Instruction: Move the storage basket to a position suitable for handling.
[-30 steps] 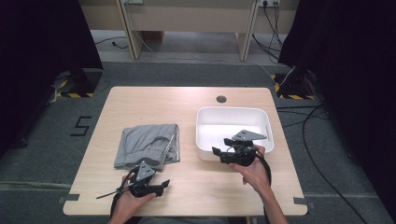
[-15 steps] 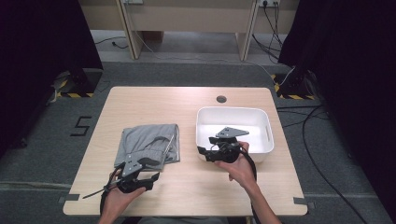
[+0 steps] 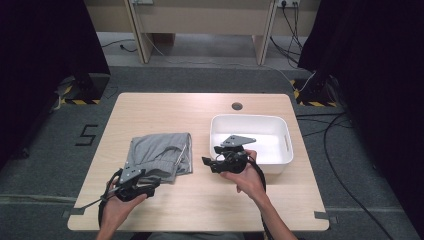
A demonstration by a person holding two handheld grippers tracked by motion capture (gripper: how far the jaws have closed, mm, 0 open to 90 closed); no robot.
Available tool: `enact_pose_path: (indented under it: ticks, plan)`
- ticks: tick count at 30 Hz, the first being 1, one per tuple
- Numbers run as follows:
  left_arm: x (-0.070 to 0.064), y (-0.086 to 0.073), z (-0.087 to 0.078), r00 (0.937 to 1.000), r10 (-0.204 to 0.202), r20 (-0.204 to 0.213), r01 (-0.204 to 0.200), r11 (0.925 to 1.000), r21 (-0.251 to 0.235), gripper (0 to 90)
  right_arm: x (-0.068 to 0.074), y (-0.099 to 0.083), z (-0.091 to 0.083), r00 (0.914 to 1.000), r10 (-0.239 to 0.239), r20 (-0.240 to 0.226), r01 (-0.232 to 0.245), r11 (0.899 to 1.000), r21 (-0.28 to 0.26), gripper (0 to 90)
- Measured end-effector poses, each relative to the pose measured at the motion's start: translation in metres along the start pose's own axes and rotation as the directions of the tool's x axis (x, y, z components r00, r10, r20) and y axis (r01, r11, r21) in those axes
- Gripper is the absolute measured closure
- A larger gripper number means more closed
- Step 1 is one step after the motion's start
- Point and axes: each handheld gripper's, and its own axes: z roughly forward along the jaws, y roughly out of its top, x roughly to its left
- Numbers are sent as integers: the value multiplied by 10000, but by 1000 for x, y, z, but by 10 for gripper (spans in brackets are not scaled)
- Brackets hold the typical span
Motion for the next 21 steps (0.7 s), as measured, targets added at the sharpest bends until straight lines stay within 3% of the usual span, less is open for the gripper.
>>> enact_pose_path:
  ticks: [21]
  plan:
    - [30, 5, -10, 9962, -661, -572, 644, 9974, -313, 295, 23, 5, 27, 9981, -515, -350, 526, 9981, 313, 376]
